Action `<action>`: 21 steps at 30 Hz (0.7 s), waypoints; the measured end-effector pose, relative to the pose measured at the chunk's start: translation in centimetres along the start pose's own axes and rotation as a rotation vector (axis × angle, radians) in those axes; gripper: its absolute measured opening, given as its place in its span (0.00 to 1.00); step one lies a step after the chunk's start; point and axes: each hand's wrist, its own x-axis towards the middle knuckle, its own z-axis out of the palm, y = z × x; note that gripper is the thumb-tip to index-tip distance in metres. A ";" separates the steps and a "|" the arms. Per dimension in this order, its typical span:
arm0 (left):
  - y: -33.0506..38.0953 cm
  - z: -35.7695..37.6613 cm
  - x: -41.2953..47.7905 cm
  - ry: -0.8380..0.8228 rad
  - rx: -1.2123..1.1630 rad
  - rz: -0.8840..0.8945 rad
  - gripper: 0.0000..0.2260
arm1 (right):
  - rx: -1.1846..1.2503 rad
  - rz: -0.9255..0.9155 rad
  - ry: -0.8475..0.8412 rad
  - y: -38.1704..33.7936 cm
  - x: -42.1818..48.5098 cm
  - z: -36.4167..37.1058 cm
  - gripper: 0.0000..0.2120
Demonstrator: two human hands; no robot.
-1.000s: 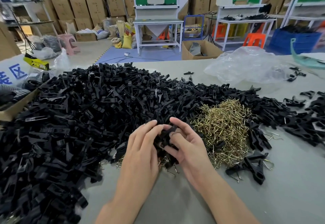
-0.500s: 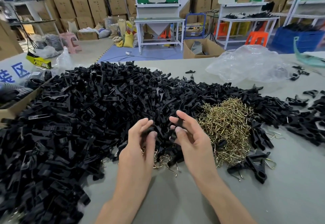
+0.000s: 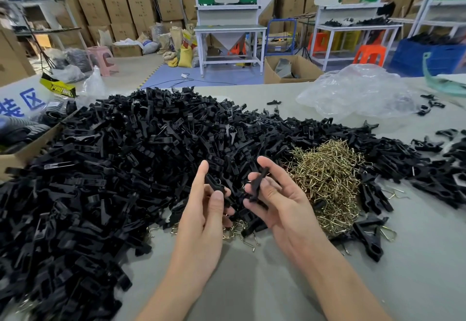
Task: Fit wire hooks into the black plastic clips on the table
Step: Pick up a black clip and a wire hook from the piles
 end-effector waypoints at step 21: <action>0.6 0.2 0.2 0.026 -0.070 -0.077 0.15 | -0.180 0.018 -0.076 0.5 -0.3 0.7 0.20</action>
